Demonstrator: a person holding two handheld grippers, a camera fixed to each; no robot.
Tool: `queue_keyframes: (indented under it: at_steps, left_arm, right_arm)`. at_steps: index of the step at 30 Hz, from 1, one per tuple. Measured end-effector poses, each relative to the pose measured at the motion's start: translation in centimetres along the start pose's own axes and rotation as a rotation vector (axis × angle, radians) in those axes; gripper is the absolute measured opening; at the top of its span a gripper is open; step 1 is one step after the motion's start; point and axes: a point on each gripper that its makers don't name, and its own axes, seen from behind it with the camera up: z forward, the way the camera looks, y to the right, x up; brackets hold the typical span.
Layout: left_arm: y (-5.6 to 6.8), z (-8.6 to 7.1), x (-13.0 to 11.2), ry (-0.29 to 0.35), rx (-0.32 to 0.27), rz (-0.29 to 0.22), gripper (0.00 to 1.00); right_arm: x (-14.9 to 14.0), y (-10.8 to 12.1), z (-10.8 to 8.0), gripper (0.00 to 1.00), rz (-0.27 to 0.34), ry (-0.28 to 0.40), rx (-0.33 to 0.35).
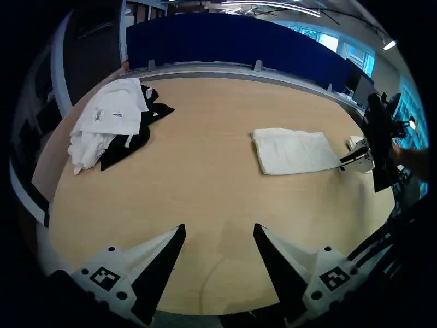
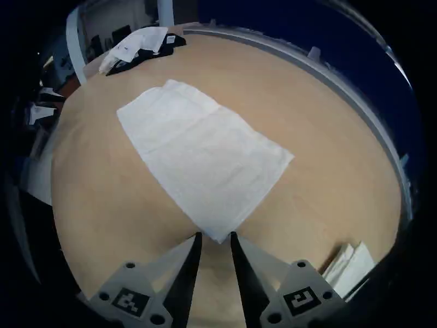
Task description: Fold towel
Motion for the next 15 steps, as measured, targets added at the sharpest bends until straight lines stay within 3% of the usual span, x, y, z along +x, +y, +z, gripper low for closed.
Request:
queue_keyframes:
  at_steps: [7,9,15]
  left_arm:
    - [0.07,-0.18,0.05,0.001,-0.003,0.006,0.92]
    - [0.12,-0.19,0.06,0.001,-0.004,0.005,0.92]
    - [0.28,-0.29,0.13,0.005,-0.011,0.001,0.92]
  right_arm:
    - [-0.36,-0.22,0.29,0.25,0.003,-0.015,0.012]
    - [-0.38,-0.31,0.27,0.04,0.003,-0.021,0.016]
    - [-0.42,-0.14,0.34,0.04,-0.005,-0.017,-0.005]
